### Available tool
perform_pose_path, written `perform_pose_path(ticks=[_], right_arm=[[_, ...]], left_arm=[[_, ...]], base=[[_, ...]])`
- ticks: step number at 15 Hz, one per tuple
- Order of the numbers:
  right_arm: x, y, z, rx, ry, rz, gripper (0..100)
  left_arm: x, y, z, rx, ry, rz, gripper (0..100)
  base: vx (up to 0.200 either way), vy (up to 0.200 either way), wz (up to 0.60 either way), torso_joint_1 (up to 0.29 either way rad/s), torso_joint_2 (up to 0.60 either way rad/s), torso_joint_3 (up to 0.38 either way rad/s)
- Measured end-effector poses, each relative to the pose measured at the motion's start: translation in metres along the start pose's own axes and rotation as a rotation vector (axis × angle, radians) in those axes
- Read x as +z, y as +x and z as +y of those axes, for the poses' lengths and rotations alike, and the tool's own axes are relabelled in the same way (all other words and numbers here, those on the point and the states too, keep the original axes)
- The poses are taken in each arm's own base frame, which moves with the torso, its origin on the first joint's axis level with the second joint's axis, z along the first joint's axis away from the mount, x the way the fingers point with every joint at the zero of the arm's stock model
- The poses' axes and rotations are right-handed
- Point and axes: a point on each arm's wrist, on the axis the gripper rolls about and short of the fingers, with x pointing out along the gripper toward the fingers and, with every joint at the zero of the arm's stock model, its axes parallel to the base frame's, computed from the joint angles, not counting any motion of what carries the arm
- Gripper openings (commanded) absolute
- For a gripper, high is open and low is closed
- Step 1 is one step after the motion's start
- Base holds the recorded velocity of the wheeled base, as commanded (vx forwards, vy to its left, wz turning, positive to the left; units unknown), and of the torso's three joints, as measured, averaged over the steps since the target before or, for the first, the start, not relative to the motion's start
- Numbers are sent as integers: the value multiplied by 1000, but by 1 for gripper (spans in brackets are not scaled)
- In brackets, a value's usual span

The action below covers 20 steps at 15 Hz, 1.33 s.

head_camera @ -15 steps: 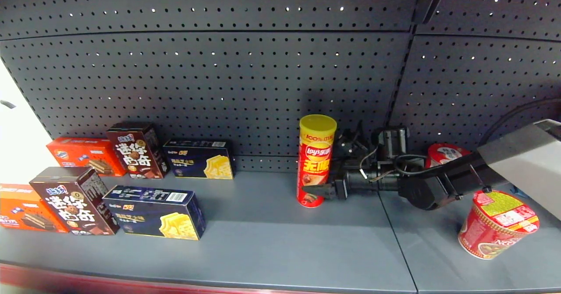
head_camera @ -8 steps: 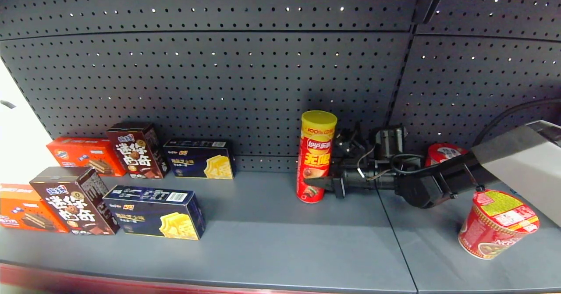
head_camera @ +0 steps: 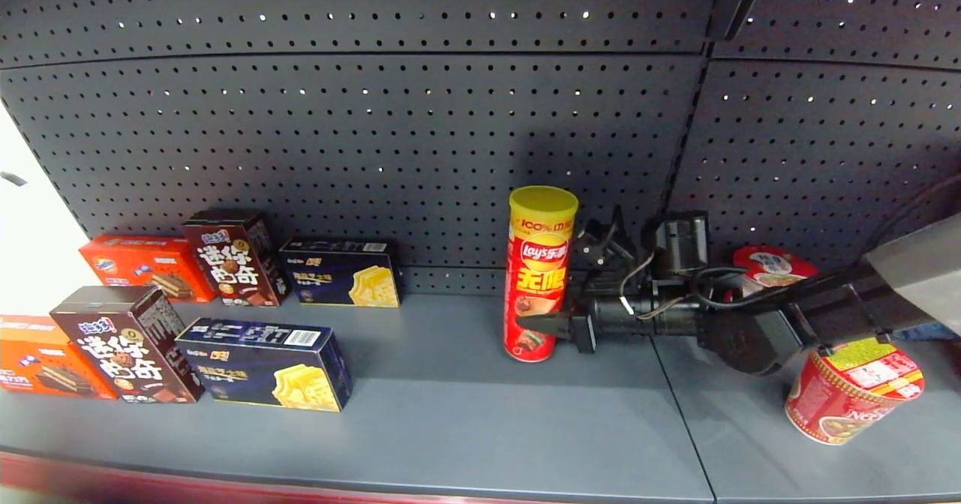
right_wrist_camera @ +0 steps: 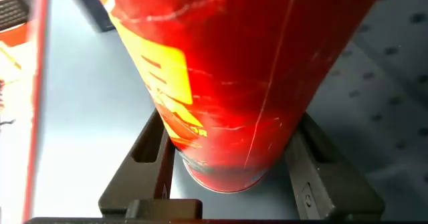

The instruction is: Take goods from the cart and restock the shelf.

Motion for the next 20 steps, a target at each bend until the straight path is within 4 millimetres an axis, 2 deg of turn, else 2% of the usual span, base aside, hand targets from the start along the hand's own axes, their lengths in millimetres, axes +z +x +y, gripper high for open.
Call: perform_pose_path(ticks=[3,5,8,10,14,20], right_arm=[[7,-20,29,4,-4,14,0],[14,-41,45,-12,-17,6,0],[23,-64,60,-33,-37,-20,0],[22,-73,67,-36,-45,-34,0],[11,-80,75,-42,-70,-70,0],[-15,-76,83,-15,-52,-38,0]], left_arm=[[5,-2,0,3,2,-23,0],[6,-3,0,24,2,-28,0],[7,-3,1,56,3,-30,0],[8,-4,1,64,3,-35,0],[14,-6,1,70,4,-49,0],[12,-5,1,78,2,-35,0]], base=[[0,0,0,0,0,0],[0,0,0,0,0,0],[0,0,0,0,0,0],[0,0,0,0,0,0],[0,0,0,0,0,0],[0,0,0,0,0,0]])
